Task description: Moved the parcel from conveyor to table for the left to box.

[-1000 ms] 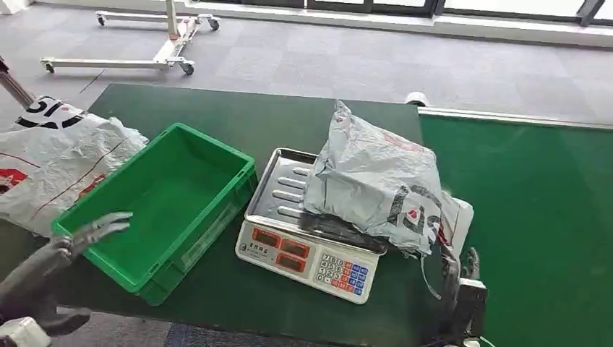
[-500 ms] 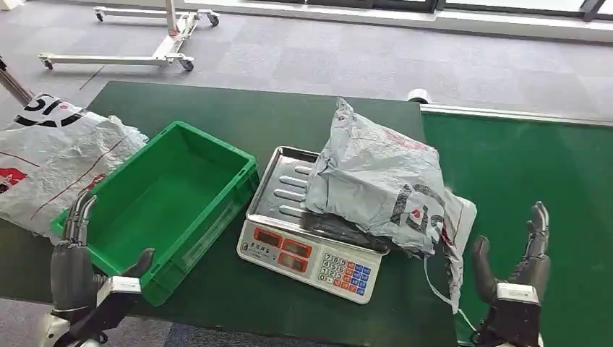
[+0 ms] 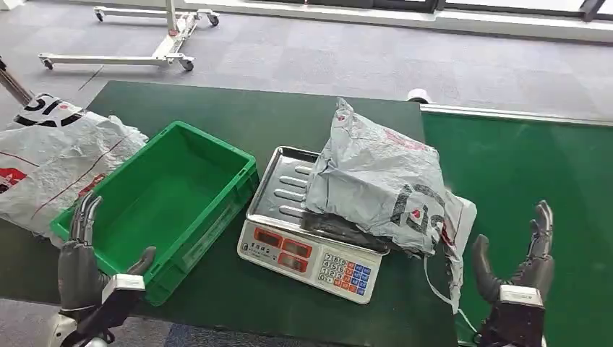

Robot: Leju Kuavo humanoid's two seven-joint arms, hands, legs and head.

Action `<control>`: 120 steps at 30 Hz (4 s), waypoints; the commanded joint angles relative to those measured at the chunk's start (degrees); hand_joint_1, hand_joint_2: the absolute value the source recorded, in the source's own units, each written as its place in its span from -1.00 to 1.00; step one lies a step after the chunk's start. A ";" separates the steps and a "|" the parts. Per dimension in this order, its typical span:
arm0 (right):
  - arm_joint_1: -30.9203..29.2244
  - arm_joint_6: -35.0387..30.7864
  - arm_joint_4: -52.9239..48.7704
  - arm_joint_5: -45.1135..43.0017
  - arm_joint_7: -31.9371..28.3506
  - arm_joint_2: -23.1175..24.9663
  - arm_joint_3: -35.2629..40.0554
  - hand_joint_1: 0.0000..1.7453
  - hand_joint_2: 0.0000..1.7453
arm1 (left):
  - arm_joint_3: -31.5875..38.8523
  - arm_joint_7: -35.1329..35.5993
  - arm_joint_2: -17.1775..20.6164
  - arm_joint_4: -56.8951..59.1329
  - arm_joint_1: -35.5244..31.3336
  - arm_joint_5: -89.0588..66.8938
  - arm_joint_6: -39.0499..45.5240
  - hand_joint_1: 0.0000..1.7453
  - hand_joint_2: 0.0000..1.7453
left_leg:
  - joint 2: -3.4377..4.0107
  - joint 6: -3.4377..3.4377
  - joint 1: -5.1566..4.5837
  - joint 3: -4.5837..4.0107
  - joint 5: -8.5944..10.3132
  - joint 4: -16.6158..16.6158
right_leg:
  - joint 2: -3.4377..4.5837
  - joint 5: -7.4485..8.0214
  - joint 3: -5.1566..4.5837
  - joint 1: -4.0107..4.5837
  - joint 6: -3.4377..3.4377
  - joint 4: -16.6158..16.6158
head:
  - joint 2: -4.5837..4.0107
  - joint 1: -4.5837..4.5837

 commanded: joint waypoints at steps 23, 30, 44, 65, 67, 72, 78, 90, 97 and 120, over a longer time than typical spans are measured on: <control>-8.88 -1.28 9.26 8.53 3.42 -3.99 21.71 -1.00 1.00 | -26.33 -3.57 -2.20 15.47 -17.02 7.27 2.03 -1.00 1.00 | -0.42 0.07 0.00 -0.34 0.38 -0.10 | 0.23 0.39 -0.27 0.00 0.00 -0.08 | 0.00 0.00; -8.88 -1.28 9.26 8.53 3.42 -3.99 21.71 -1.00 1.00 | -26.33 -3.57 -2.20 15.47 -17.02 7.27 2.03 -1.00 1.00 | -0.31 0.06 0.03 -0.37 0.33 -0.02 | 0.16 0.35 -0.31 0.04 0.02 -0.03 | 0.00 -0.02; -8.88 -1.28 9.26 8.53 3.42 -3.99 21.71 -1.00 1.00 | -26.33 -3.57 -2.20 15.47 -17.02 7.27 2.03 -1.00 1.00 | -0.39 0.06 0.03 -0.37 0.36 -0.06 | 0.23 0.38 -0.31 0.04 0.00 -0.07 | 0.00 -0.02; -8.88 -1.28 9.26 8.53 3.42 -3.99 21.71 -1.00 1.00 | -26.33 -3.57 -2.20 15.47 -17.02 7.27 2.03 -1.00 1.00 | -0.43 0.07 0.04 -0.39 0.39 -0.09 | 0.27 0.41 -0.32 0.05 -0.02 -0.11 | 0.00 -0.02; -8.88 -1.28 9.26 8.53 3.42 -3.99 21.71 -1.00 1.00 | -26.33 -3.57 -2.20 15.47 -17.02 7.27 2.03 -1.00 1.00 | -0.32 0.05 0.02 -0.38 0.33 -0.03 | 0.15 0.34 -0.31 0.03 0.02 -0.03 | 0.00 -0.02; 4.17 -8.37 -5.47 8.18 1.56 -0.25 -2.75 -1.00 1.00 | -7.77 -6.82 -1.50 -6.45 -2.45 15.59 2.13 -1.00 1.00 | -0.49 0.04 0.05 -0.34 0.22 -0.11 | 0.35 0.23 -0.28 0.05 -0.06 -0.09 | 0.00 0.00; 2.88 -9.68 -4.76 11.63 1.64 1.50 0.45 -1.00 1.00 | -10.04 -6.82 -2.93 -5.12 -3.71 14.42 3.69 -1.00 1.00 | -0.35 0.01 -0.02 -0.43 0.06 0.00 | 0.17 0.06 -0.36 -0.01 0.02 0.03 | 0.00 -0.02; 2.88 -9.68 -4.76 11.63 1.64 1.50 0.45 -1.00 1.00 | -10.04 -6.82 -2.93 -5.12 -3.71 14.42 3.69 -1.00 1.00 | -0.32 0.01 0.02 -0.34 0.09 -0.03 | 0.17 0.07 -0.27 0.02 0.00 -0.02 | 0.00 -0.02; 2.93 -9.65 -4.46 12.82 2.95 1.09 0.62 -1.00 1.00 | -9.88 -6.82 -3.02 -4.24 -3.68 14.39 3.65 -1.00 1.00 | -0.38 0.01 0.02 -0.29 0.11 -0.08 | 0.23 0.10 -0.22 0.02 -0.01 -0.07 | 0.00 -0.02; 2.57 -9.85 -4.02 12.44 3.21 1.03 0.73 -1.00 1.00 | -9.88 -6.82 -3.10 -3.70 -3.88 14.17 3.55 -1.00 1.00 | -0.32 0.01 0.02 -0.30 0.10 -0.05 | 0.17 0.08 -0.23 0.02 0.00 -0.04 | 0.00 -0.02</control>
